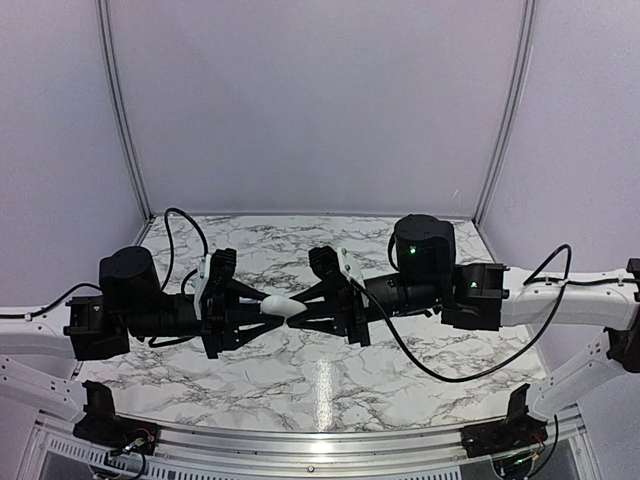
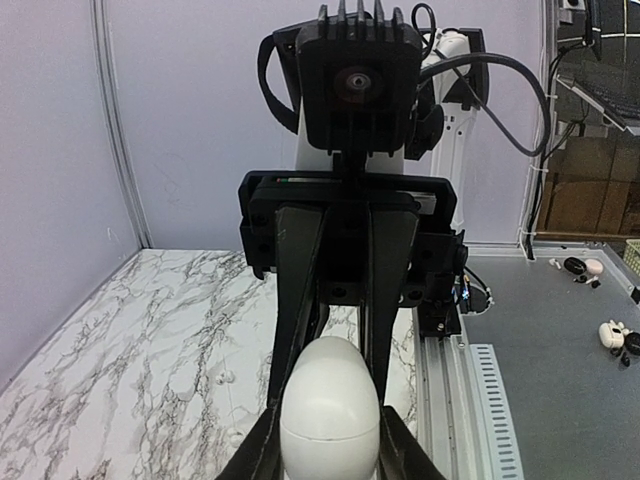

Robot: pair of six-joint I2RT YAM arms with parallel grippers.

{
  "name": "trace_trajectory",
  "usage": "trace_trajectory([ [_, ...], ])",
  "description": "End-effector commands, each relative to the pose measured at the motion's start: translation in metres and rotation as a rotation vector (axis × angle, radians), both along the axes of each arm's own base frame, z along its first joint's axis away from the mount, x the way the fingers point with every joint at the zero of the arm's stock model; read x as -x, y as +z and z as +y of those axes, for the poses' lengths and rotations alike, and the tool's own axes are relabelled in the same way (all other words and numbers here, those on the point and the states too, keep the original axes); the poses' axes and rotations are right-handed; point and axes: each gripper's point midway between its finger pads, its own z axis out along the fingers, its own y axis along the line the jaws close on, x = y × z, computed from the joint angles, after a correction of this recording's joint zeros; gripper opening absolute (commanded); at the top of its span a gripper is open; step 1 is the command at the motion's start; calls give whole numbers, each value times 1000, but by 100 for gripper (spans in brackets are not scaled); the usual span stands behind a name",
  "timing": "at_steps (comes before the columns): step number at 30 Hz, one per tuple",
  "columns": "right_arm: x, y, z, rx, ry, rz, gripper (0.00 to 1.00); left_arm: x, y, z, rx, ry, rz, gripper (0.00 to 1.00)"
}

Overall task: Insert the wireless bluetooth earbuds into the charging case
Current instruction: Pass from the right arm to the left

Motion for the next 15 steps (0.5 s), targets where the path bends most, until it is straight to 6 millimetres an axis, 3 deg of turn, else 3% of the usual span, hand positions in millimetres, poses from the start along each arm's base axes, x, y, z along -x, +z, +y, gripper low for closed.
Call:
trace_trajectory([
  [1, 0, 12, -1, -28, 8, -17, 0, -2, 8, 0, 26, 8, -18, 29],
  [9, 0, 14, 0, -32, 12, -22, 0, -2, 6, 0, 22, 9, -17, 39],
  [15, 0, 14, 0, -33, 13, -22, 0, -4, 5, 0, 19, 16, -24, 32],
])
